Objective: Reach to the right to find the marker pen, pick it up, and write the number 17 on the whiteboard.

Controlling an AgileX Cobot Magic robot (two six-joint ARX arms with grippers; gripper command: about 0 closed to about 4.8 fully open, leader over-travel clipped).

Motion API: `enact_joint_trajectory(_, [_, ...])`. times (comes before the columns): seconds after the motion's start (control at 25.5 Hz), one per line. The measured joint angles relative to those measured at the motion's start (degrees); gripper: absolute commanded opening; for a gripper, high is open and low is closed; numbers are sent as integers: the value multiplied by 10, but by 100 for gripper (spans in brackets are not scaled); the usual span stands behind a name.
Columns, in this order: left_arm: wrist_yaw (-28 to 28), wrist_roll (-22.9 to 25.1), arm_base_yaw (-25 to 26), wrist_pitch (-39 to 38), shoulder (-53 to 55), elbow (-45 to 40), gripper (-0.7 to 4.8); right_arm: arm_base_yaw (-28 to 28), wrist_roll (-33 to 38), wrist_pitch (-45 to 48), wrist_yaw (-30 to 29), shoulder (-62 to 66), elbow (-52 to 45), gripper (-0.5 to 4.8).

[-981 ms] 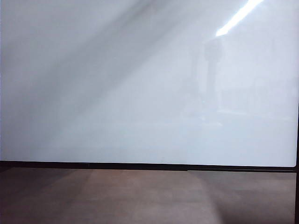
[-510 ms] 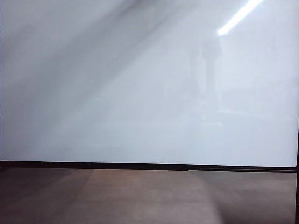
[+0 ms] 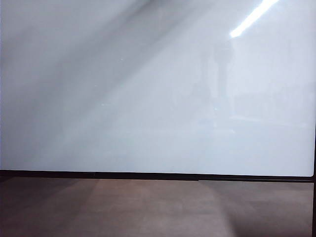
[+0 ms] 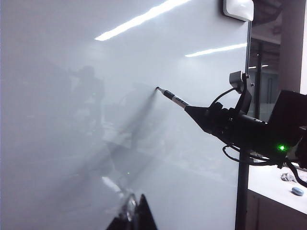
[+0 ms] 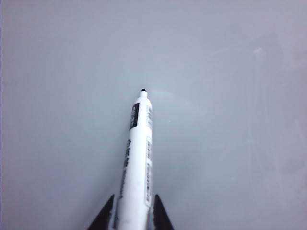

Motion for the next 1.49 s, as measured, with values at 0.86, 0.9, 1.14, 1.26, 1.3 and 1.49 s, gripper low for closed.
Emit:
enact_joint_trajectory(0.86, [0, 0, 4, 1, -4, 0, -5, 0, 1, -36, 3, 9, -29, -6])
enact_joint_trajectory(0.9, [0, 0, 4, 1, -4, 0, -5, 0, 1, -36, 4, 9, -38, -6])
enact_joint_trajectory(1.14, [0, 0, 4, 1, -4, 0, -5, 1, 30, -8, 6, 13, -117, -6])
enact_joint_trajectory(1.26, [0, 0, 4, 0, -4, 0, -5, 16, 24, -3, 12, -16, -118, -6])
enact_joint_trajectory(1.3, [0, 0, 4, 0, -4, 0, -5, 20, 17, 6, 13, -27, -118, -6])
enact_joint_trajectory(1.49, [0, 0, 4, -1, -5, 0, -5, 3, -11, 51, 13, -48, -108, -6])
